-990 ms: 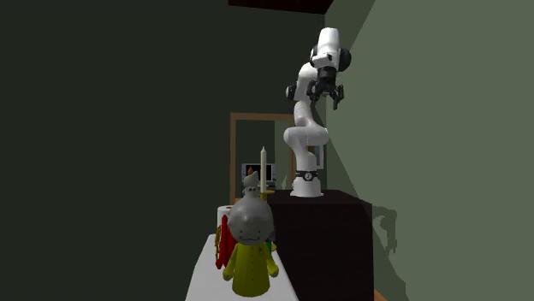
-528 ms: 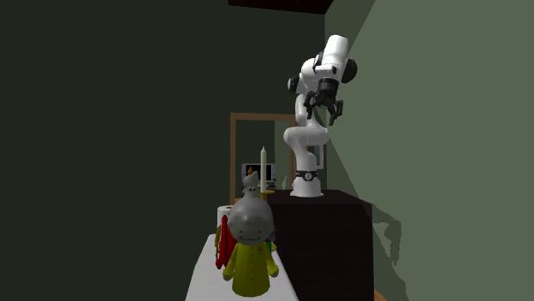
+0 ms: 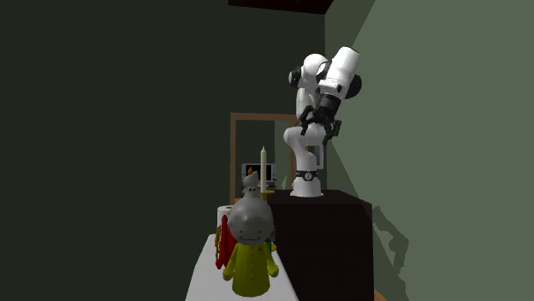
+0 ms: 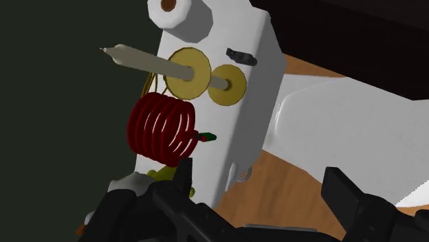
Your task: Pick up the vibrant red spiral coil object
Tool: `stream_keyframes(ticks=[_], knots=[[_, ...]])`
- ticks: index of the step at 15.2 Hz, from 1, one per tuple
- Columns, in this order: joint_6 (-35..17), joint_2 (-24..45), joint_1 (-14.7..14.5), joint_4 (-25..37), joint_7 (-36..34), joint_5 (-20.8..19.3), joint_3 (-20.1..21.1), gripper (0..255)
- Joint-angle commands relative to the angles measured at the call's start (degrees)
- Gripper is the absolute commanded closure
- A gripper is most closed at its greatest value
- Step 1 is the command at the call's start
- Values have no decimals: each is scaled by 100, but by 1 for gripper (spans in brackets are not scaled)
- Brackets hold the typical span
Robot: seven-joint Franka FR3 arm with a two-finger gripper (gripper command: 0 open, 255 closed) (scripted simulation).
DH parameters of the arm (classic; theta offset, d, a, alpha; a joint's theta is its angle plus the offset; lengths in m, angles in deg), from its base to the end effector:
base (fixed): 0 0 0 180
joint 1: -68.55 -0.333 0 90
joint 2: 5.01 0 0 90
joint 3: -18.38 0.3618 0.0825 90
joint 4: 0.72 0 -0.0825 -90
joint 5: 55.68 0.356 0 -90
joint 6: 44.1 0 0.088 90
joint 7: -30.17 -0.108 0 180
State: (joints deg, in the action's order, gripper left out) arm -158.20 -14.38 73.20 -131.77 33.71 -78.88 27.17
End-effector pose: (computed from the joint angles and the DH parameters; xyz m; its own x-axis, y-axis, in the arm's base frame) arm 0.4451 0.0100 0.4720 0.9417 0.2795 -0.1876 0.3297 -0.8781 0.3467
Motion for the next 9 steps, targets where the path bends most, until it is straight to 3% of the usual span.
stream_keyframes(ticks=[1, 9], knots=[[-158, 490, 76, 153, -108, -393, 4, 0], [-244, 2306, 121, 1104, -520, -1846, -160, 0]])
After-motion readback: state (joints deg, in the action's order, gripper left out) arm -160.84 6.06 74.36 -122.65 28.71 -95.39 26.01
